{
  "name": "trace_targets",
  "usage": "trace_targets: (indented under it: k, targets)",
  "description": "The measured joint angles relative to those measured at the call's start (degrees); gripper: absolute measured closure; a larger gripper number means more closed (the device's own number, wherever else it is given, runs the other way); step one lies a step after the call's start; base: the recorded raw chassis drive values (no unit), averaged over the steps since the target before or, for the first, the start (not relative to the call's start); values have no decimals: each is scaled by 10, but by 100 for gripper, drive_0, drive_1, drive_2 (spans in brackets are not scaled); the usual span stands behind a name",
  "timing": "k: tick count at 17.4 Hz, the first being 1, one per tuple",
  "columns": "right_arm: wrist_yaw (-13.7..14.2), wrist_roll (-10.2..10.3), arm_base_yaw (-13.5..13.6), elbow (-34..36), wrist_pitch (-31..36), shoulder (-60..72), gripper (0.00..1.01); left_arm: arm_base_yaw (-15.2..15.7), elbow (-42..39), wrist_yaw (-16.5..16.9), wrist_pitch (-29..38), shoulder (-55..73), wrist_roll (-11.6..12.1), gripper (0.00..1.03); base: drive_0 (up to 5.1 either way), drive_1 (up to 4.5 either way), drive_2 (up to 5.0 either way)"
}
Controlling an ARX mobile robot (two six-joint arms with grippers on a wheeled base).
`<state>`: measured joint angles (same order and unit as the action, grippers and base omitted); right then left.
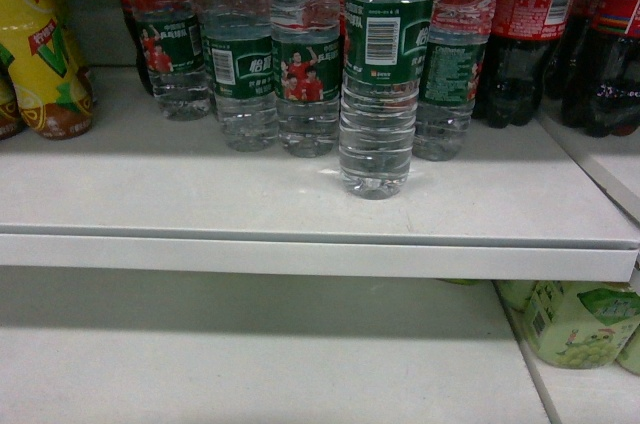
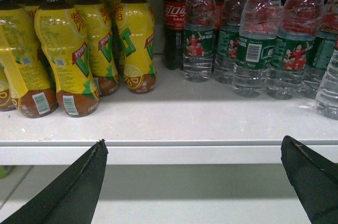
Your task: Move water from second to third shelf
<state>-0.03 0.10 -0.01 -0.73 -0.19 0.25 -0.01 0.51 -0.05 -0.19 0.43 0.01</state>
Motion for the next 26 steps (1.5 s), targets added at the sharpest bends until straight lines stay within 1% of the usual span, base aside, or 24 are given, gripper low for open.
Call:
trace_targets:
  k: [19, 20, 21, 22, 23, 24, 26]
  targets:
    - [0, 0, 0, 0, 0, 0, 3, 0, 0, 0, 0, 0, 0, 5, 0, 0, 0]
    - [-10, 7, -3, -2, -12, 2, 3, 0, 0, 0, 0, 0, 0, 5, 0, 0, 0]
    - [-79, 53, -32, -18, -66, 35, 3, 0, 0, 0, 0, 0, 0, 5, 0, 0, 0]
    - [-108, 98, -42, -23, -72, 50, 3, 0, 0, 0, 0, 0, 0, 5, 0, 0, 0]
    - [-128, 122, -43, -30, -66, 48, 3, 0, 0, 0, 0, 0, 0, 5, 0, 0, 0]
    - [-138, 130, -54, -38, -50, 59, 3, 0, 0, 0, 0, 0, 0, 5, 0, 0, 0]
    - [-141, 134, -61, -41, -38, 70, 3, 0, 0, 0, 0, 0, 0, 5, 0, 0, 0]
